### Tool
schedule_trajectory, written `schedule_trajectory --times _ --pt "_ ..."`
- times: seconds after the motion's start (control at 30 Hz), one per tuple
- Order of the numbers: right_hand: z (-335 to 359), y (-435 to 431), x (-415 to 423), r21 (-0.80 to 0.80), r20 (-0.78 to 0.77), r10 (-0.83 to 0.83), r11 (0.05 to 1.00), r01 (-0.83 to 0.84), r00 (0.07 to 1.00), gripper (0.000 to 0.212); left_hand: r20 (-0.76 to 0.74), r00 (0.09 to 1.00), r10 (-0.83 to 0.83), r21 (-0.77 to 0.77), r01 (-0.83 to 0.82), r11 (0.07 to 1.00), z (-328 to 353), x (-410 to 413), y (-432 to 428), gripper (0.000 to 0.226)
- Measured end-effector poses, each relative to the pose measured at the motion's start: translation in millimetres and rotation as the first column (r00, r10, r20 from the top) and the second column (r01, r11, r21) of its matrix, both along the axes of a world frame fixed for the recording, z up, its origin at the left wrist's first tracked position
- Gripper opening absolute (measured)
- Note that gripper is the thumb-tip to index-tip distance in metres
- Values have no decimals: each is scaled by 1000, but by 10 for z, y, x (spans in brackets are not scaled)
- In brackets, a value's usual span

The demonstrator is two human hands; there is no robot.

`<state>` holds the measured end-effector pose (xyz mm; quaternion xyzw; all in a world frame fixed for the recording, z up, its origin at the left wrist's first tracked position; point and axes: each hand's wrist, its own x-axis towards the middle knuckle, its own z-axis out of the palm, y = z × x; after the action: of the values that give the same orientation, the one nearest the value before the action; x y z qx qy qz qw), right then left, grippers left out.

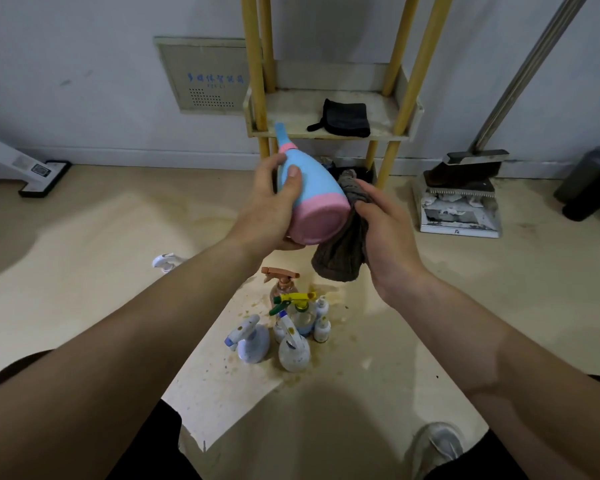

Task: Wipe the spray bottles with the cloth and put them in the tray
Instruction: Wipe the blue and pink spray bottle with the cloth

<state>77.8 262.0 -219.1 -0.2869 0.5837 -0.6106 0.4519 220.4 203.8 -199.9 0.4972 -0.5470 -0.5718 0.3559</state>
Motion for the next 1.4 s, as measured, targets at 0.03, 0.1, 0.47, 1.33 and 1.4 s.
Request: schedule_trajectory --times 0.03,0.1,0.47,1.33,1.4 --pt "15 -2 -18 -3 14 -20 1000 20 1000 37 5 1000 -11 -16 11 1000 13 9 4 33" --pt "57 2 -58 -6 27 -46 999 46 999 34 28 997 -71 -31 72 997 23 43 2 35" --pt "131 64 -124 97 171 -74 994 58 982 27 561 804 -194 -449 493 745 -36 187 -78 101" --pt "165 183 -121 -349 -693 23 864 -363 721 43 436 885 -161 -382 344 858 -103 150 -85 72" --pt "157 128 -167 -264 -677 43 918 -297 734 44 457 875 -162 -384 358 851 -100 147 -86 79"
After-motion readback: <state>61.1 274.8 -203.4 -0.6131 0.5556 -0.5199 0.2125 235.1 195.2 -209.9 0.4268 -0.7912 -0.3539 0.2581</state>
